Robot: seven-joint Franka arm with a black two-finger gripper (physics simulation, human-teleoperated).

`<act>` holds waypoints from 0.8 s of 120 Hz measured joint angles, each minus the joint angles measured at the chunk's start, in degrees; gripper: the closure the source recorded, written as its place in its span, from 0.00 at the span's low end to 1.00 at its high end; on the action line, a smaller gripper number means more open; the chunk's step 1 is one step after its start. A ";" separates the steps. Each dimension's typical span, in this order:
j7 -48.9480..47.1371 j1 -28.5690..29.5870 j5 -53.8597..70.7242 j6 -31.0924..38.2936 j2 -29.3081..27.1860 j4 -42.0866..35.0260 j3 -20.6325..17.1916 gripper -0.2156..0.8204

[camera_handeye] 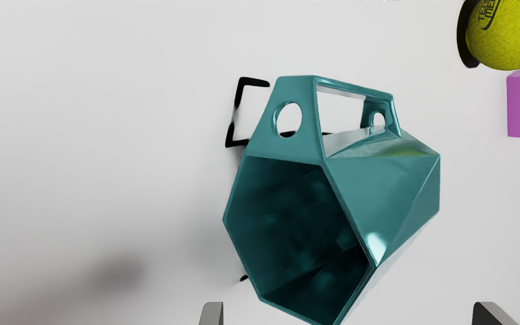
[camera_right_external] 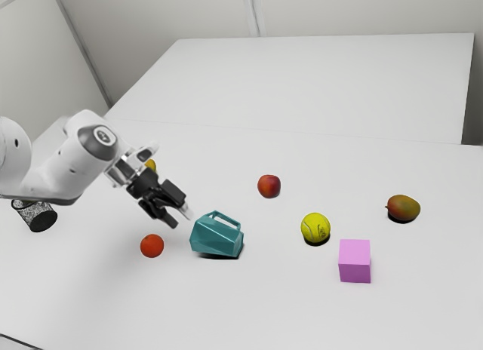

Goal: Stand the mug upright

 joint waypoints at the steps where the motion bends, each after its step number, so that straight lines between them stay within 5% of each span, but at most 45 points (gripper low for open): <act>1: 0.27 -0.02 -0.22 0.05 0.16 0.02 0.00 0.21; 47: 9.58 -0.64 -9.86 -0.14 4.74 0.36 -1.48 0.22; 96: 14.60 -0.35 -13.00 -4.95 5.05 0.45 -1.58 0.61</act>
